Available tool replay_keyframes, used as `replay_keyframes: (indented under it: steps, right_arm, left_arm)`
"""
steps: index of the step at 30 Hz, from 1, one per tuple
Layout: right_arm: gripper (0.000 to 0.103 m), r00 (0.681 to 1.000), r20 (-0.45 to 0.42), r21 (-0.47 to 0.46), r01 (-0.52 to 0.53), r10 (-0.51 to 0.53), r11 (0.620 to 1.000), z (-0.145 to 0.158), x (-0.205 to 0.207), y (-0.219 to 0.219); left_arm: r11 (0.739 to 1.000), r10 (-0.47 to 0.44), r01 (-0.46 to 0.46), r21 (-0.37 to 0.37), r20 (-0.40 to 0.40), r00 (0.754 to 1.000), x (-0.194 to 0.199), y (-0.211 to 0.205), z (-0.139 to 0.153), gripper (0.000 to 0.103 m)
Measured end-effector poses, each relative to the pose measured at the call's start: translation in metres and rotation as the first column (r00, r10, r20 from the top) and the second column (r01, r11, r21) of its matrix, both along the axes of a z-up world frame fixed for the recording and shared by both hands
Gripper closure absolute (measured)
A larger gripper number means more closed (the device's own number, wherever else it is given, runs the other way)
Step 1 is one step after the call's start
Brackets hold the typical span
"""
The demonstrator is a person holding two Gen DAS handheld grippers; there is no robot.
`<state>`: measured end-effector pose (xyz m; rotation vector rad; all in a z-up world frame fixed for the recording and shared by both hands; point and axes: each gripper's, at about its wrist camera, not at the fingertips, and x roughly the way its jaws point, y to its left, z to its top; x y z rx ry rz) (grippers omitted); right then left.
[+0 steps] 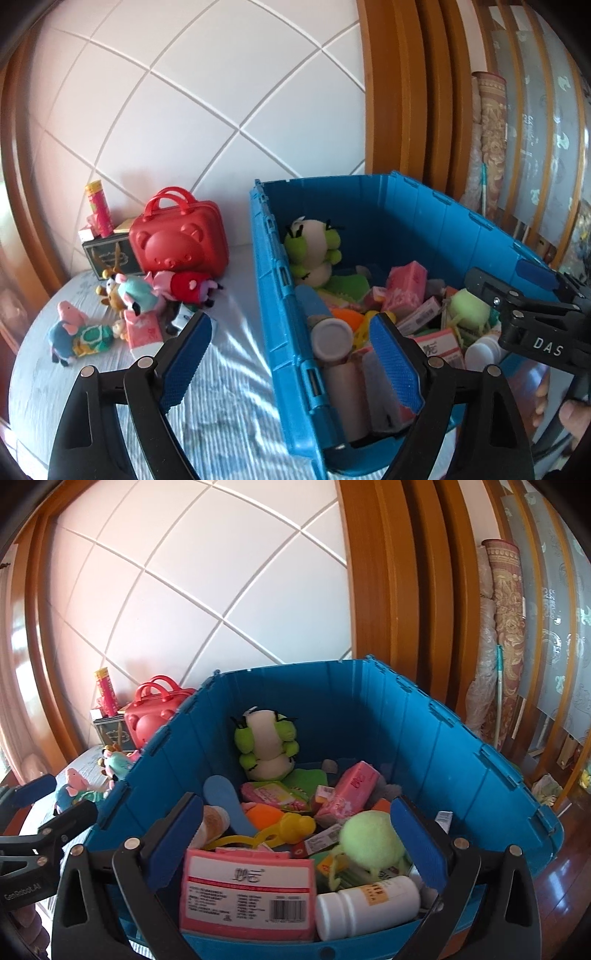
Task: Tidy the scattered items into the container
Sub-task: 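Open both tools to drop the frog and bottle into the blue bin, then move both open tools back over the remaining toys on the bed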
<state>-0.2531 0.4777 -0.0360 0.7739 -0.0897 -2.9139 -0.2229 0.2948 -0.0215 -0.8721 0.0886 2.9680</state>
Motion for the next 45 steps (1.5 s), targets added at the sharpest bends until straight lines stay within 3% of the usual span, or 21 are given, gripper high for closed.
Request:
replay_keyframes:
  steps: [7, 14, 19, 27, 30, 34, 38, 42, 45]
  right_arm:
    - [0.000, 0.987, -0.095, -0.074, -0.133, 0.126, 0.988, 0.019, 0.011, -0.049]
    - [0.000, 0.953, -0.139, -0.041, -0.279, 0.271, 0.959, 0.034, 0.017, -0.148]
    - [0.000, 0.944, -0.108, -0.038, -0.317, 0.311, 0.948, 0.025, 0.016, -0.232]
    - [0.000, 0.961, 0.090, -0.048, -0.258, 0.262, 0.965, -0.029, -0.010, -0.365]
    - [0.000, 0.949, 0.183, -0.033, -0.253, 0.255, 0.967, -0.054, -0.018, -0.395]
    - [0.000, 0.934, 0.257, 0.007, -0.258, 0.247, 0.966, -0.080, -0.026, -0.422]
    - [0.000, 0.899, 0.319, -0.015, -0.311, 0.299, 0.950, -0.110, -0.039, -0.442]
    - [0.000, 0.863, 0.394, -0.037, -0.328, 0.315, 0.944, -0.143, -0.052, -0.454]
    - [0.000, 0.838, 0.442, -0.043, -0.336, 0.319, 0.941, -0.160, -0.058, -0.466]
  left_arm:
    - [0.992, 0.121, -0.121, 0.038, 0.010, 0.993, 0.012, -0.063, -0.006, 0.015]
    - [0.962, 0.251, -0.255, 0.099, 0.050, 0.967, 0.018, -0.170, -0.023, 0.014]
    - [0.949, 0.300, -0.308, 0.066, 0.101, 0.948, 0.019, -0.255, -0.045, 0.014]
    - [0.943, 0.332, -0.331, -0.039, 0.174, 0.927, 0.014, -0.388, -0.078, 0.014]
    - [0.931, 0.361, -0.362, -0.040, 0.245, 0.900, 0.010, -0.429, -0.095, 0.014]
    - [0.901, 0.429, -0.429, -0.063, 0.276, 0.860, 0.018, -0.476, -0.114, 0.014]
    - [0.844, 0.525, -0.527, -0.103, 0.363, 0.770, 0.026, -0.518, -0.140, 0.014]
    - [0.807, 0.571, -0.576, -0.131, 0.425, 0.703, 0.035, -0.549, -0.166, 0.014]
    - [0.794, 0.579, -0.596, -0.118, 0.445, 0.683, 0.043, -0.567, -0.175, 0.014]
